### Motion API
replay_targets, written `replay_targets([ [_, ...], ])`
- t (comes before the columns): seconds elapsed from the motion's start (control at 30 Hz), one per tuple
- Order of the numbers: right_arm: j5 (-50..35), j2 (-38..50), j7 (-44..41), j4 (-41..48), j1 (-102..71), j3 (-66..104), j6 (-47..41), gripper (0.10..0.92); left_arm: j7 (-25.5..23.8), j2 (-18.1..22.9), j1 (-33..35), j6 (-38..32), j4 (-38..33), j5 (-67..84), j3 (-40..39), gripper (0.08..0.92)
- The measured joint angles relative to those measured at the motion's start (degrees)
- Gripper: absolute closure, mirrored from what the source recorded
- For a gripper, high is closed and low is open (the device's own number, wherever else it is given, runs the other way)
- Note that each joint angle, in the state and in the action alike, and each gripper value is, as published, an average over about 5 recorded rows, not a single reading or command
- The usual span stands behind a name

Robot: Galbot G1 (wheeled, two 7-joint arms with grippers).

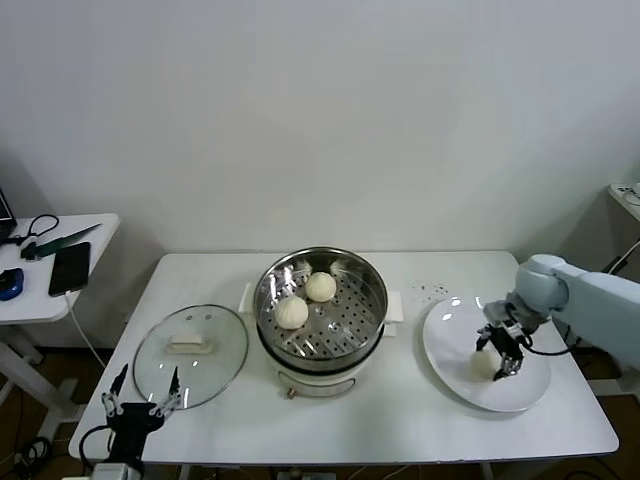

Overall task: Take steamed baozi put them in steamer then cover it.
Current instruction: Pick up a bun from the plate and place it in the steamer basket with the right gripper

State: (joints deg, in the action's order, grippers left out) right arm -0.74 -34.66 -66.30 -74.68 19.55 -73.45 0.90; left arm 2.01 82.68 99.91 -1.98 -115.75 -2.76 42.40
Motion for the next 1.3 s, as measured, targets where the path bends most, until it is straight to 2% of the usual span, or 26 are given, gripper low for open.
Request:
replay_targets([
  [0.5,0.8,-16.0,-2.8,0.3,21.0,-5.2,19.2,0.353,0.0,0.3,0.0,-0.2,-0.1,0.1,-0.5,0.177],
  [0.93,0.5,-31.4,-3.3,-2.2,22.1,-4.7,25.6,0.349,0.0,-0.2,0.1,-0.3,0.6,0.8,-0.6,0.177],
  [1.3,2.1,-39.5,-3.6,-2.3,18.2,-5.8,28.0,0.347,0.0,-0.3,-0.7,-0.1,0.6,1.0,-0.8,0.177],
])
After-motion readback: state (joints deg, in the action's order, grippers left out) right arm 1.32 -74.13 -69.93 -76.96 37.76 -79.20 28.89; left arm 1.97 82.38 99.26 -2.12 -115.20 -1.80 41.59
